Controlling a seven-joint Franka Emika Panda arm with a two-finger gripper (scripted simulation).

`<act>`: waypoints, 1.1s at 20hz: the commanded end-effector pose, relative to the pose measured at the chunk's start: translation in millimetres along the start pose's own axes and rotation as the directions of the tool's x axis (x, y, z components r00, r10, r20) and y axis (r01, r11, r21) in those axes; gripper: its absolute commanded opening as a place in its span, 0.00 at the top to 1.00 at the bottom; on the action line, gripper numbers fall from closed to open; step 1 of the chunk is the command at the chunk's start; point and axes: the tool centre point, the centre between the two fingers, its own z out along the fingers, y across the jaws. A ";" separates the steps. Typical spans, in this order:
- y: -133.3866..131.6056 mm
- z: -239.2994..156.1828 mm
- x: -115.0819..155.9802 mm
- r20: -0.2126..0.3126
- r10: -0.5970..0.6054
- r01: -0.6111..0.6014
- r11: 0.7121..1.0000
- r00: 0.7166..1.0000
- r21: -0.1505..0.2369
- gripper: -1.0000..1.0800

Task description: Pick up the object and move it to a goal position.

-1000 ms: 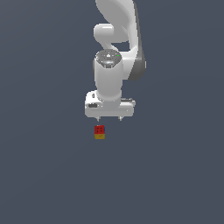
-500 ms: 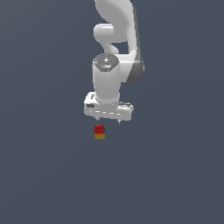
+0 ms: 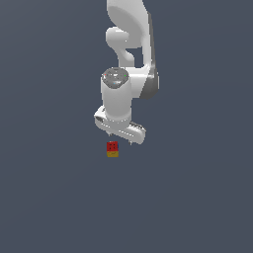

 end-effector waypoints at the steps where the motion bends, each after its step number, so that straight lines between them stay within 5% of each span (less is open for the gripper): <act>1: 2.6 4.9 0.8 0.001 0.078 -0.078 0.997 0.997 0.001 0.04; 11: 13.9 23.8 4.0 0.005 0.377 -0.377 0.926 0.926 0.002 0.04; 22: 27.9 43.3 7.5 0.003 0.663 -0.663 0.748 0.748 0.000 0.04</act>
